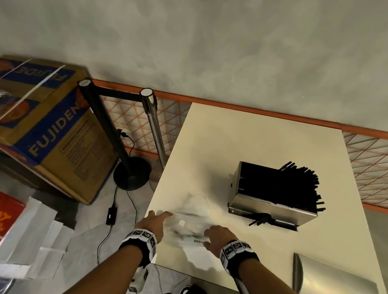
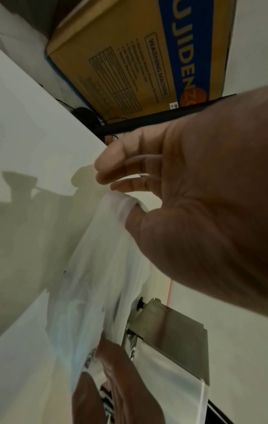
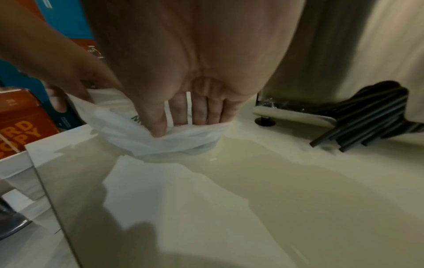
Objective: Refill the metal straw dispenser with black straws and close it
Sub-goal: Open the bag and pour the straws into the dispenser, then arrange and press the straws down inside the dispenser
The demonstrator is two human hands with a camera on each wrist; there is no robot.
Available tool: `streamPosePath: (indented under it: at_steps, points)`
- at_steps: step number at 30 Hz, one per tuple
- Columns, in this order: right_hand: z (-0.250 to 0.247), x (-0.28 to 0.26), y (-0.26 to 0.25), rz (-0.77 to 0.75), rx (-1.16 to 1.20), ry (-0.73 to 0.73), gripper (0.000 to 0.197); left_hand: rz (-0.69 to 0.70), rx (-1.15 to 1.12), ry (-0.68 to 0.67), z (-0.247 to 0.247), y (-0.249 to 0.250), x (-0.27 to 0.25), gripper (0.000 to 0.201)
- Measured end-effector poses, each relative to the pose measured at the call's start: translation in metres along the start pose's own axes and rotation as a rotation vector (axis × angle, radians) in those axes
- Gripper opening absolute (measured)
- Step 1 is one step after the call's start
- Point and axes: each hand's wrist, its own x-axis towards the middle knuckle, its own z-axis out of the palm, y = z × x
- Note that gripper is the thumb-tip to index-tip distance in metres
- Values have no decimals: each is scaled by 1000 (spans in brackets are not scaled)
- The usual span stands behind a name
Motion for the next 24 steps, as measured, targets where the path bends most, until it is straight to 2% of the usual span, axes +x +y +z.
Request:
streamPosePath:
  at_steps: [5, 10, 15, 18, 20, 22, 24]
  points:
    - [2, -3, -1, -8, 10, 1, 38, 0, 5, -30, 3, 3, 3, 71]
    - [-8, -8, 9, -56, 100, 24, 36, -19, 103, -36, -17, 32, 7, 37]
    - [-30, -20, 14, -113, 244, 114, 36, -11, 240, 16, -40, 79, 2, 36]
    - [-45, -35, 21, -162, 303, 221, 33, 94, 206, 132, -55, 108, -4, 30]
    - [-61, -51, 32, -194, 340, 318, 31, 223, 98, 262, -64, 130, -7, 29]
    - [-76, -68, 48, -204, 391, 451, 26, 405, -47, 352, -69, 155, -6, 40]
    - [-91, -86, 65, -230, 431, 626, 18, 590, -167, 338, -73, 177, -6, 58]
